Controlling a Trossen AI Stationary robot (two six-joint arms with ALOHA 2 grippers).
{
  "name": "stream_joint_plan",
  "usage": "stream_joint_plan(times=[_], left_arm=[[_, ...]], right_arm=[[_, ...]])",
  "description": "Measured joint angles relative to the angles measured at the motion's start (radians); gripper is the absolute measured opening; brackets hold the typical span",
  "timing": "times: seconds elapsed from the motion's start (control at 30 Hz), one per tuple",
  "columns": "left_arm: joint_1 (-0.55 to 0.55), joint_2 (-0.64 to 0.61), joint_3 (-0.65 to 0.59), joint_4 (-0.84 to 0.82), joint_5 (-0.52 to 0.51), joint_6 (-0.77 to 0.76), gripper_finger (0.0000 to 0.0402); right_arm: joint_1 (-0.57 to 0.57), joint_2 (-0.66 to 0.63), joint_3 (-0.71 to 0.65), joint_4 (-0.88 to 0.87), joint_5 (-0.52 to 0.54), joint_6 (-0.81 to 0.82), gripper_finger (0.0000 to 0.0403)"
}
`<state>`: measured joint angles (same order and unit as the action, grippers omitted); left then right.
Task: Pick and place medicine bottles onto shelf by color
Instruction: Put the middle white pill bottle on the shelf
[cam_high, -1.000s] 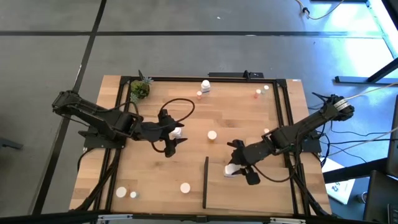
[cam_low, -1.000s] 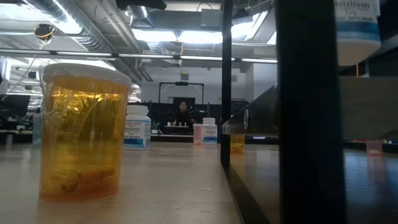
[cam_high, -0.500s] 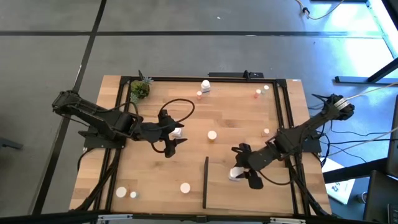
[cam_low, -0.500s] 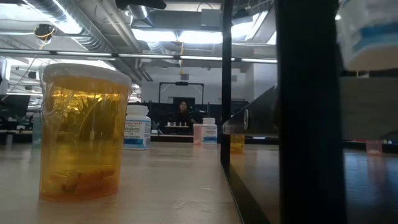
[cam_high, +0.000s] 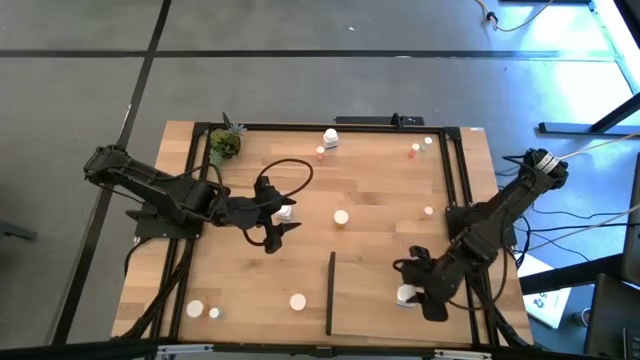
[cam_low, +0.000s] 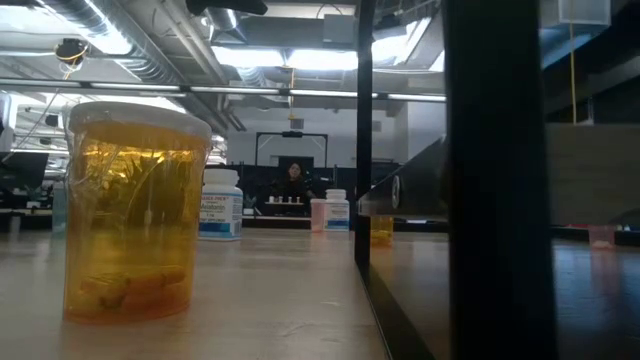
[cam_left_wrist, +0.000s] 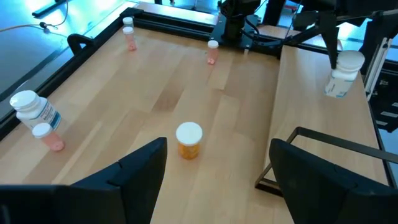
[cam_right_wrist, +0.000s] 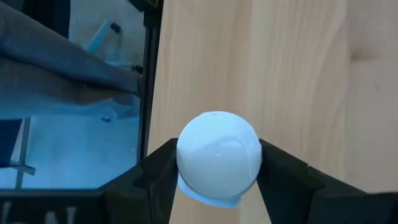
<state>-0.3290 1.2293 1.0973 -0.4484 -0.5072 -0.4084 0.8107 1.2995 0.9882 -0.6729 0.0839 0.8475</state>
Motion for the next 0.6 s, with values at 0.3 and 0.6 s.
stream_joint_plan(times=[0.3, 0.6], left_arm=[[0.0, 0.0, 0.0, 0.0, 0.0, -0.001, 0.0277], [0.0, 0.0, 0.0, 0.0, 0.0, -0.008, 0.0277]], right_arm=[[0.131, 0.013, 0.0, -0.06, 0.012, 0.138, 0.0193], [0.165, 0.039, 0.0, -0.12, 0.056, 0.151, 0.0192]])
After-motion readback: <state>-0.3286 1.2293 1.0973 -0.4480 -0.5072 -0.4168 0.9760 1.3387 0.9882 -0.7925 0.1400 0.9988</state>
